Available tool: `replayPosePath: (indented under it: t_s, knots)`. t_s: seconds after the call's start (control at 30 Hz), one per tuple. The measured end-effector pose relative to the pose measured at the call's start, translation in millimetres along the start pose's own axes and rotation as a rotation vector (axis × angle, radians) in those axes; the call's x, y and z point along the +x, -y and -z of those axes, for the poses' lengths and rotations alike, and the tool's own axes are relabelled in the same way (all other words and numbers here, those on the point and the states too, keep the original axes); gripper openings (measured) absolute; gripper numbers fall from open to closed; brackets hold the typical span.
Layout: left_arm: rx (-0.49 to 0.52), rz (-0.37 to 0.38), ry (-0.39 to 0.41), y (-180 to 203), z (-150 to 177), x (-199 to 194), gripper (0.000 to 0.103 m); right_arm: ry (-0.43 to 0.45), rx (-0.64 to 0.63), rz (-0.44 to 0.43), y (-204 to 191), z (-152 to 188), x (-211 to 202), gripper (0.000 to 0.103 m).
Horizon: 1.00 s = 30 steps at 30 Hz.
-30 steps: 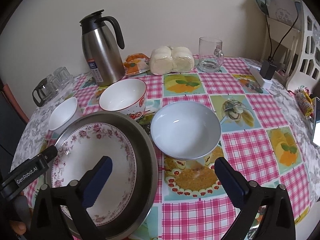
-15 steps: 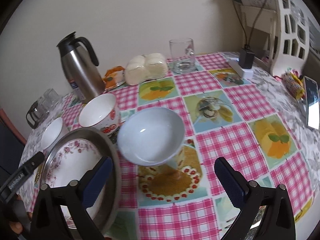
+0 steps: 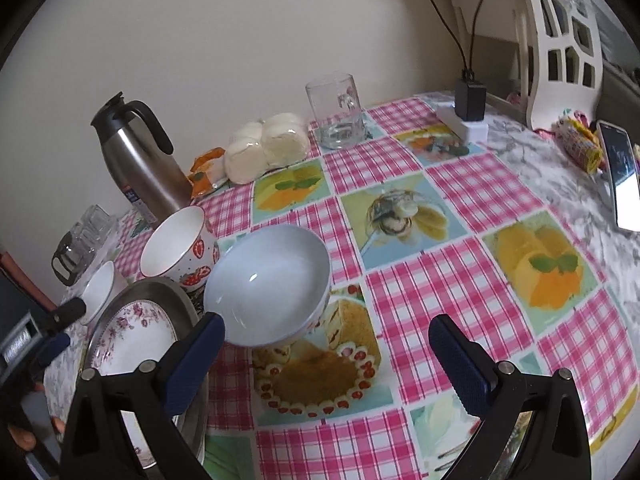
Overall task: Organize plates and bowls
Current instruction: 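Move both tools toward the red-rimmed white bowl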
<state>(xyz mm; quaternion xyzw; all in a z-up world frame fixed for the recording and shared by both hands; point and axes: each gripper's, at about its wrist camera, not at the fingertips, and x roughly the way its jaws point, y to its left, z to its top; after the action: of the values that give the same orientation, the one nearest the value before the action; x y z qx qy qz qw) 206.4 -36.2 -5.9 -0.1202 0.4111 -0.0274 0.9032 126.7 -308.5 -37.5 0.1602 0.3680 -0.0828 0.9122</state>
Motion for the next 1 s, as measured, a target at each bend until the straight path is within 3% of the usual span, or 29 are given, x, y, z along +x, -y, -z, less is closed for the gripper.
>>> replayPosePath:
  t_s: [0.5, 0.67, 1.0]
  knots:
    - [0.126, 0.008, -0.085, 13.8, -75.9, 7.0, 0.101, 0.027, -0.081, -0.039, -44.9, -44.9, -4.0, 0.103]
    - [0.193, -0.050, -0.078, 15.8, -96.2, 9.9, 0.101, 0.025, -0.127, -0.054, -65.7, -71.6, -4.9, 0.103]
    - [0.181, -0.041, -0.031, 21.8, -144.3, 6.5, 0.101, 0.011, -0.193, -0.084, -102.2, -115.6, -0.1, 0.103]
